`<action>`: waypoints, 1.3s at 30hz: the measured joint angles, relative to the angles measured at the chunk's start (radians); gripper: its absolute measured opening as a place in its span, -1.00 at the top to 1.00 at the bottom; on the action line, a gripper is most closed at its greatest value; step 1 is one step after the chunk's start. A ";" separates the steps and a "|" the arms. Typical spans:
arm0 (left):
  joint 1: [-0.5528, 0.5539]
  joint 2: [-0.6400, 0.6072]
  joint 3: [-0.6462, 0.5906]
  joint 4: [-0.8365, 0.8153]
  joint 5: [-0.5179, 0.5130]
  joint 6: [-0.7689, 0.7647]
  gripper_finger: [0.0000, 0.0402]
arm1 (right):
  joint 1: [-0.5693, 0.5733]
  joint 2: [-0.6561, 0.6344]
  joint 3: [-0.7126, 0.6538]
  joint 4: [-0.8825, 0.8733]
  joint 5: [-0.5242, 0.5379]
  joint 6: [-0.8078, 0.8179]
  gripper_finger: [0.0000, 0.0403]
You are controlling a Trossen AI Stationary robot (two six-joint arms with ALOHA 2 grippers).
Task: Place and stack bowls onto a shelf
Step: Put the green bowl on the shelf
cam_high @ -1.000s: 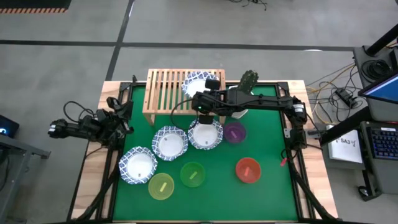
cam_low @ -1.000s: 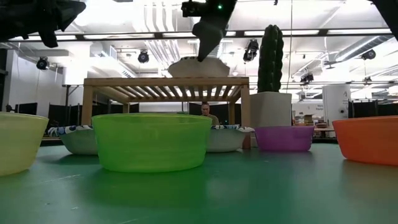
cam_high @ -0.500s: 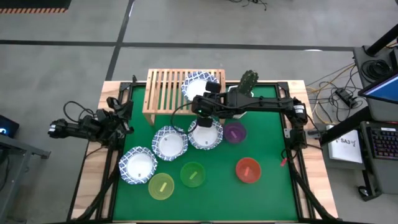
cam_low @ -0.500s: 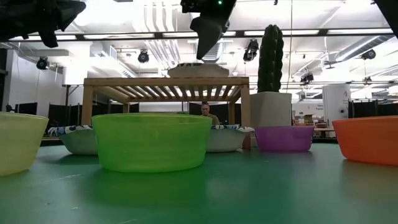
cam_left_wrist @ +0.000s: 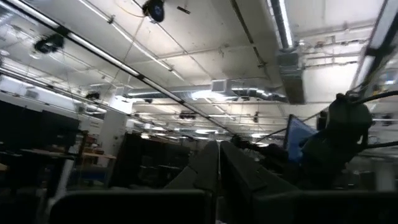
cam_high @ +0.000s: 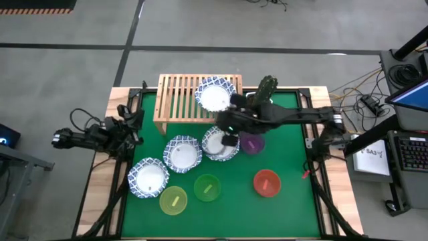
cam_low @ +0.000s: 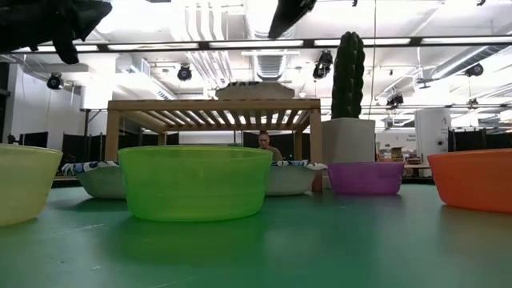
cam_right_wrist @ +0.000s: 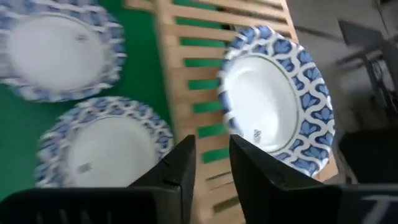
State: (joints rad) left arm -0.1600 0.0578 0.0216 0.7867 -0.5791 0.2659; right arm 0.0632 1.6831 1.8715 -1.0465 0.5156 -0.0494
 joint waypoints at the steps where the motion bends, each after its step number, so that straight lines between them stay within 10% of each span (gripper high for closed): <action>1: 0.000 0.000 0.000 -0.005 0.030 -0.024 1.00 | 0.023 -0.030 -0.035 0.023 -0.003 0.000 0.61; 11: 0.000 0.000 0.000 0.029 0.391 -0.376 1.00 | 0.207 -0.370 -0.582 0.492 -0.082 -0.040 0.80; 27: 0.001 0.303 0.147 0.208 0.294 -0.358 1.00 | 0.239 -0.829 -1.201 0.976 -0.141 -0.042 0.81; 39: 0.000 0.735 0.668 -0.662 0.277 -0.574 1.00 | 0.237 -1.009 -1.253 0.977 -0.168 -0.179 0.81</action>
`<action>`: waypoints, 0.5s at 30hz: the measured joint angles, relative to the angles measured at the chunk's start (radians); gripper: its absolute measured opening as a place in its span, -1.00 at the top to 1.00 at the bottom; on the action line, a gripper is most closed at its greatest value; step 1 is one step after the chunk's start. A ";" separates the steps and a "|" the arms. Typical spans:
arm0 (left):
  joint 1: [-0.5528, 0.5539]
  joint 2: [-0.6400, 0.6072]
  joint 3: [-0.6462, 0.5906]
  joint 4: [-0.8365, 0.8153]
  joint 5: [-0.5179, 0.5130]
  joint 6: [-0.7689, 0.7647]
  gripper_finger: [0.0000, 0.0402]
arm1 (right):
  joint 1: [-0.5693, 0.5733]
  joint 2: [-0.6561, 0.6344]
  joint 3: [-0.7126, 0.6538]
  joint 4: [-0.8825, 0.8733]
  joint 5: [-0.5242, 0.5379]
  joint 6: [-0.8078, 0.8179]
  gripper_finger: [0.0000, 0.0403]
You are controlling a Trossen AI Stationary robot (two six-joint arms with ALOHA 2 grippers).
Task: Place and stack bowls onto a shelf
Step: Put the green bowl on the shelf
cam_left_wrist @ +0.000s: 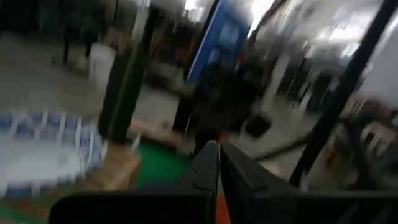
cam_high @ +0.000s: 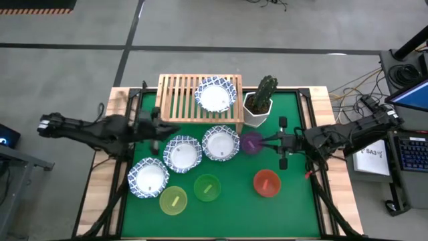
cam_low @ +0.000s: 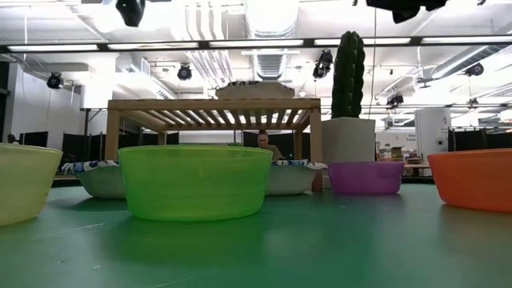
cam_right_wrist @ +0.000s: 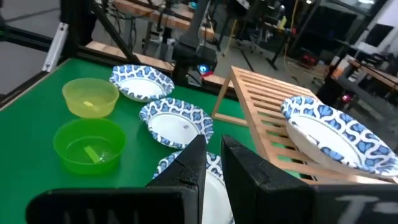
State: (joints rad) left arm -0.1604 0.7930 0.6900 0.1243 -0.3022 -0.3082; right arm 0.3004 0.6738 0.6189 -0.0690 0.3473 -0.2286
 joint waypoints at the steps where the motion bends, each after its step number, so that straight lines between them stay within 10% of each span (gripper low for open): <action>1: -0.001 0.041 0.042 -0.062 0.000 -0.017 1.00 | 0.000 -0.007 -0.007 0.001 -0.012 -0.001 0.81; 15: -0.061 0.535 0.565 -0.849 0.060 -0.097 1.00 | 0.000 -0.096 -0.214 0.292 -0.176 -0.034 0.81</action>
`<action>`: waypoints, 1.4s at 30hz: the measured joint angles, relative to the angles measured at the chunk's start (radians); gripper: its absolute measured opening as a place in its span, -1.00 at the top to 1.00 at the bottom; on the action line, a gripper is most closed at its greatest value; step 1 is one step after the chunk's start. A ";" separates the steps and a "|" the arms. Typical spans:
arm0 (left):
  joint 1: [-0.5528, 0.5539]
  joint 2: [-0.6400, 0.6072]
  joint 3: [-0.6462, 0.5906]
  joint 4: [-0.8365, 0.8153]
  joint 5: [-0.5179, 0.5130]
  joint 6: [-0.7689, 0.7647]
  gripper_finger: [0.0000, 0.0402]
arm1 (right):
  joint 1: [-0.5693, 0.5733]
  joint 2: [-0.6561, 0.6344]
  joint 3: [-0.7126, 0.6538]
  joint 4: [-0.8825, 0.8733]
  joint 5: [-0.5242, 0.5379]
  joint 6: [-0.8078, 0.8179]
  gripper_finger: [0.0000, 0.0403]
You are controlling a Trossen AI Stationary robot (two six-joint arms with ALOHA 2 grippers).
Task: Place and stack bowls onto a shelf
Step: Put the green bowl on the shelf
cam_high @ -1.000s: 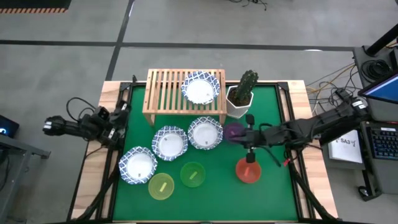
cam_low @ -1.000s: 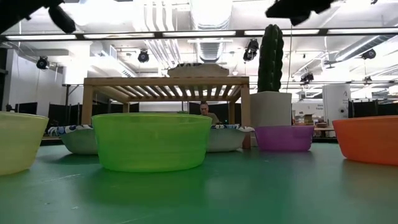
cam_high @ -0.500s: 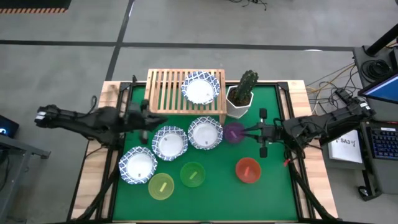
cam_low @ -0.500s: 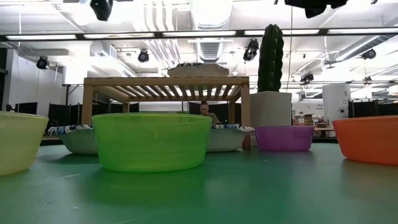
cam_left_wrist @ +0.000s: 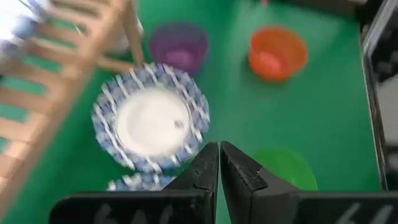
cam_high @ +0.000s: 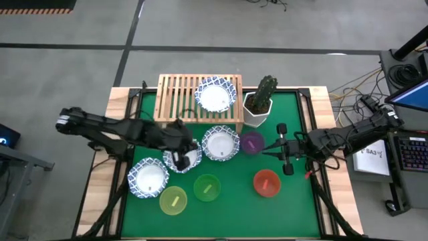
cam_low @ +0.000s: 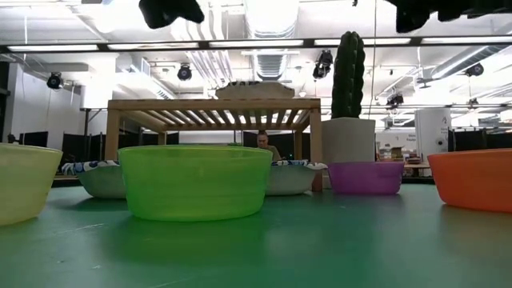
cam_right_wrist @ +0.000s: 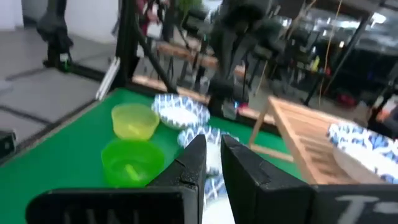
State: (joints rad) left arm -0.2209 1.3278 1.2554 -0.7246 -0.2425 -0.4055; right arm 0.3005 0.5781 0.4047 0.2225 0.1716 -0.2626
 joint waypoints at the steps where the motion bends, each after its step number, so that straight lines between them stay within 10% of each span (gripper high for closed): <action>1: -0.007 0.028 0.021 -0.029 0.003 -0.011 1.00 | 0.000 -0.007 -0.002 0.006 0.000 0.001 0.81; 13: -0.069 0.321 0.180 -0.150 0.052 -0.064 0.91 | 0.000 -0.042 -0.033 -0.030 -0.023 0.029 0.81; 28: -0.093 0.541 0.210 -0.226 0.110 -0.006 0.06 | 0.000 -0.048 -0.026 -0.054 -0.022 0.042 0.81; 42: -0.093 0.652 0.209 -0.151 0.124 0.015 0.22 | 0.000 -0.047 -0.030 -0.070 -0.014 0.071 0.81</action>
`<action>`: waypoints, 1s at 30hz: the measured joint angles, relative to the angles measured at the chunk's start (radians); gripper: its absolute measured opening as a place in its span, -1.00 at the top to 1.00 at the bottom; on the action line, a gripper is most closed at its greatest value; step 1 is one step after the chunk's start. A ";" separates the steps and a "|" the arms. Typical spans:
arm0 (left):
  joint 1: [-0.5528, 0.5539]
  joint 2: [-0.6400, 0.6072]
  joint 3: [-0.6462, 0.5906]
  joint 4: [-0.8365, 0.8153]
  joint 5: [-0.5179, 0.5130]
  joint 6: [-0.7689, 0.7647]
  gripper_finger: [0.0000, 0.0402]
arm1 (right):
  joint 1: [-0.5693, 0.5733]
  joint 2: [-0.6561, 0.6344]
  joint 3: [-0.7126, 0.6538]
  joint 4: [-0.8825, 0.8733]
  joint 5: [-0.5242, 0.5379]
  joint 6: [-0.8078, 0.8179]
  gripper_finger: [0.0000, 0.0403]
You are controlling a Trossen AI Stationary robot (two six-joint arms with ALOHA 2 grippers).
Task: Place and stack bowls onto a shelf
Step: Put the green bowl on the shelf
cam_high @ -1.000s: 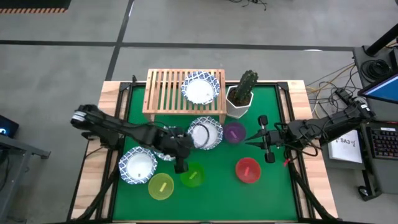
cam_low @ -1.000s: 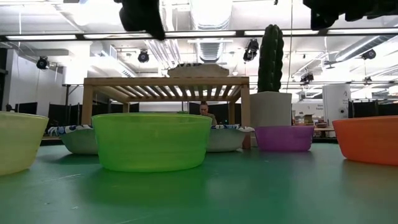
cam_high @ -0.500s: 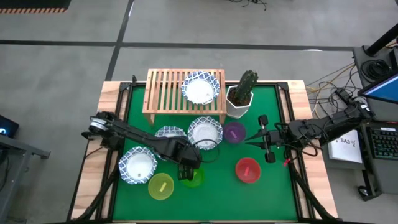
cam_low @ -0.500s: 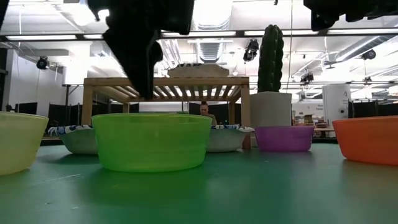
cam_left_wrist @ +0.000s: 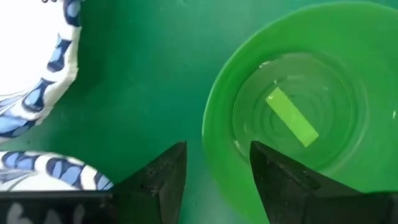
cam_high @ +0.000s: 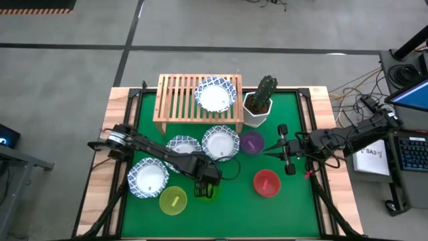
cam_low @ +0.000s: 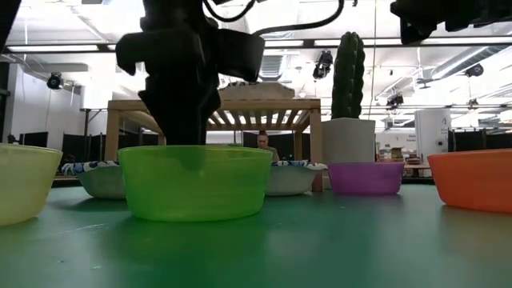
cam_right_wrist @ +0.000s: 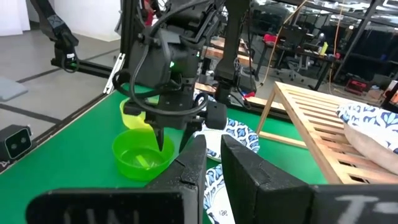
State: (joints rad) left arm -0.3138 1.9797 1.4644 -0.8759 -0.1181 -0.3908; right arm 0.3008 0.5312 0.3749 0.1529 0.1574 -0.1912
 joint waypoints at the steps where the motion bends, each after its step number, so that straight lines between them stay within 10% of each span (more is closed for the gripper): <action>1: 0.000 0.004 0.003 0.002 0.000 0.000 0.24 | 0.000 0.000 -0.001 -0.002 0.000 0.000 0.81; 15: 0.000 0.011 0.014 0.011 -0.002 -0.040 0.97 | 0.000 0.000 -0.003 -0.007 0.002 0.011 0.81; 30: 0.007 -0.049 0.128 -0.118 0.031 0.068 1.00 | 0.000 0.000 -0.003 -0.009 0.002 0.016 0.81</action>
State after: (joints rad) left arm -0.3064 1.9303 1.5928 -0.9943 -0.0872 -0.3230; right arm 0.3004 0.5312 0.3717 0.1443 0.1594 -0.1754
